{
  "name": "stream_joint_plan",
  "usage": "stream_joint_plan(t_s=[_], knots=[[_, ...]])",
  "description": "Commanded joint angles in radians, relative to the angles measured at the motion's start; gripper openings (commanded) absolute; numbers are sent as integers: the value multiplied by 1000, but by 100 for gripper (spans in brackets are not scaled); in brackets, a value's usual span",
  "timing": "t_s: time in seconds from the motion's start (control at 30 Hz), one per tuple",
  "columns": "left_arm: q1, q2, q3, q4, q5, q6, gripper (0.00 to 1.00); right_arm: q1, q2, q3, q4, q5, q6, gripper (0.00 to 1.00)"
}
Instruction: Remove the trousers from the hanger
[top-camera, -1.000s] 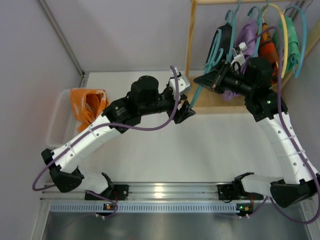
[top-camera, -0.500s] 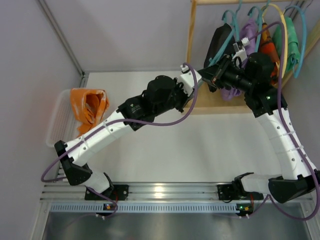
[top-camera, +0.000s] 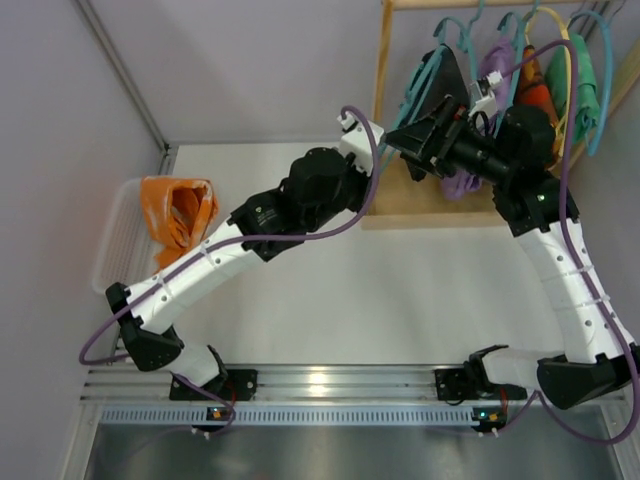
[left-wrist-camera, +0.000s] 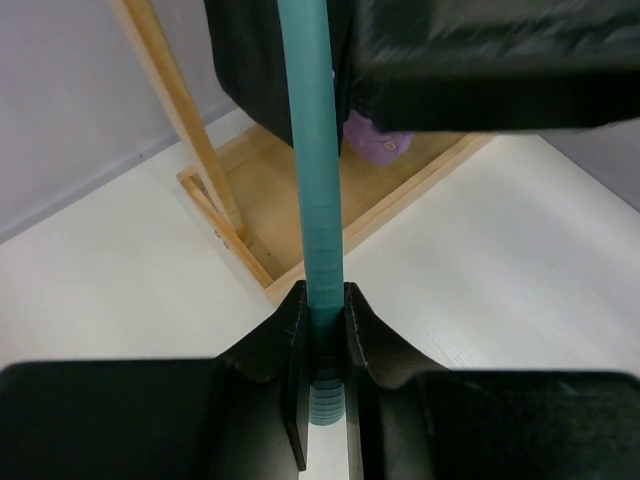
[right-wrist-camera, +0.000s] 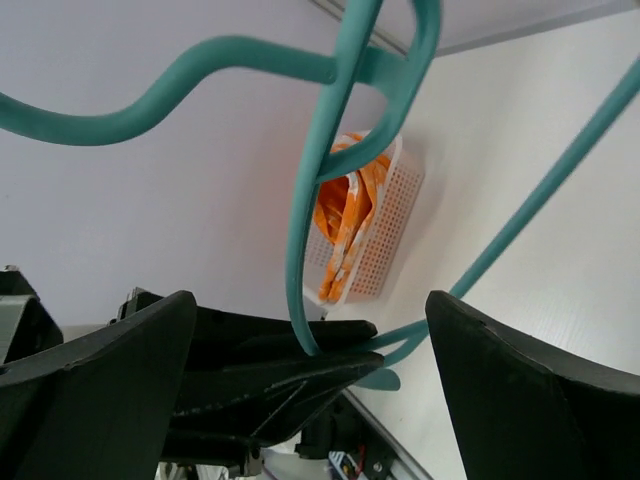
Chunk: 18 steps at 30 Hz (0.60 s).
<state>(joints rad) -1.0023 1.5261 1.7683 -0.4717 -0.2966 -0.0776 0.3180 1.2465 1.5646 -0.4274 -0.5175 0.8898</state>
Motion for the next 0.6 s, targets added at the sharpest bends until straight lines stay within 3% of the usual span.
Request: stream_joint_plan(t_s=[0.0,0.17,0.33,0.43,0.57], knots=[[4,-104,-24,33,-79,-76,0,-56,-58,17,42,-10,-29,99],[7,-178,-89,33,-41,-80,0,-134,-84,32,24,-29,-58,100],[11,-95,14,21,-59,-47,0,-191,-90,51,12,-44,-64,99],[42,5,138,-42,0,-65,0,-235,-94,60,1,-67,-65,99],[204,179,380,-140,219,-177,0,-289,-108,66,-7,-114,-64,99]])
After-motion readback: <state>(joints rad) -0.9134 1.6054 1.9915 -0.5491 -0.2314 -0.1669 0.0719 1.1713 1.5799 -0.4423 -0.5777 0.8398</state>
